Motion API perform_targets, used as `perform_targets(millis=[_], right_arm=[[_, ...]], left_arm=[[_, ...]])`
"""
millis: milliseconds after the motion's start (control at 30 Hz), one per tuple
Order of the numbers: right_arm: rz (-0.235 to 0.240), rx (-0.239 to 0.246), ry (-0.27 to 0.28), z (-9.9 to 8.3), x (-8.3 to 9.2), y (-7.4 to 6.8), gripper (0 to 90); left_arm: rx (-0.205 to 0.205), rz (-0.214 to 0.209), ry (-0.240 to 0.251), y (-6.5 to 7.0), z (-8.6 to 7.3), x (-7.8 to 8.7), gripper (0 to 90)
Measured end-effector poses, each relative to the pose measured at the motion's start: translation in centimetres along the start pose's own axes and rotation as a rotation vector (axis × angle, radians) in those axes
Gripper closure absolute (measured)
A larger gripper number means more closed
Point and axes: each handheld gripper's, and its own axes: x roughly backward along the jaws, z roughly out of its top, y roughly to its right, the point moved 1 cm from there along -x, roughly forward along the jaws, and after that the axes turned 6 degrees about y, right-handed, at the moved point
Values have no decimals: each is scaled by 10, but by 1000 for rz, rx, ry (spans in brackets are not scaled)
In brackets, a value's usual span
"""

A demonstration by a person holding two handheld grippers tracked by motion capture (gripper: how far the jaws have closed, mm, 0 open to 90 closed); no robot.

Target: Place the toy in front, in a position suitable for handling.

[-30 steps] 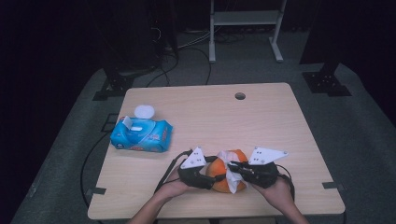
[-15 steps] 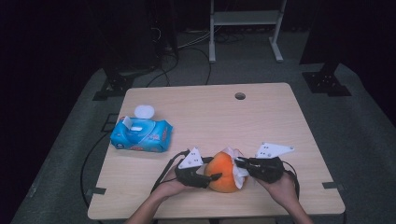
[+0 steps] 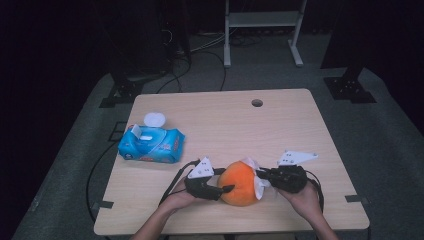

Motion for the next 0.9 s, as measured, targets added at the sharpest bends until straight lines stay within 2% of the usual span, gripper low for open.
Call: perform_targets(millis=[67, 133, 200, 300, 400, 467, 500, 533, 567, 633, 733, 833, 900], right_arm=[[-13, -20, -16, -3, 0, 4, 844], [-40, -16, -27, -3, 3, 5, 844], [-13, -29, 24, 1, 6, 2, 845], [28, -17, 51, 6, 6, -5, 844], [16, -11, 11, 2, 0, -1, 845], [-20, -20, -39, -3, -1, 4, 845], [-32, -33, -44, -3, 0, 6, 845], [-44, -25, -45, -2, 1, 5, 845], [-55, -11, -30, 2, 3, 2, 845], [-37, -1, 24, 8, 5, -2, 844], [-29, 20, 53, 13, 2, -5, 837], [-17, 24, 26, 10, -2, -6, 841], [11, 31, -1, 8, 0, -7, 843]], left_arm=[[-3, 3, 1, 0, 0, 0, 369], [-9, 4, -2, 1, 0, 0, 370], [-9, 3, -1, 0, 0, 0, 370], [-11, 4, -3, -1, 0, 0, 369], [-9, 5, 4, -2, 1, 2, 376], [-11, 2, 4, -1, 2, 1, 382], [-13, -1, 3, -1, 2, 1, 383], [-17, -3, 5, 0, 2, 0, 385], [-23, -6, 8, 0, 3, 0, 386], [-32, -9, 10, 2, 3, -1, 388], [-34, -14, 11, 4, 4, 0, 382], [2, -34, 15, 1, 6, 1, 314], [38, -38, 8, -1, 7, 1, 218]])
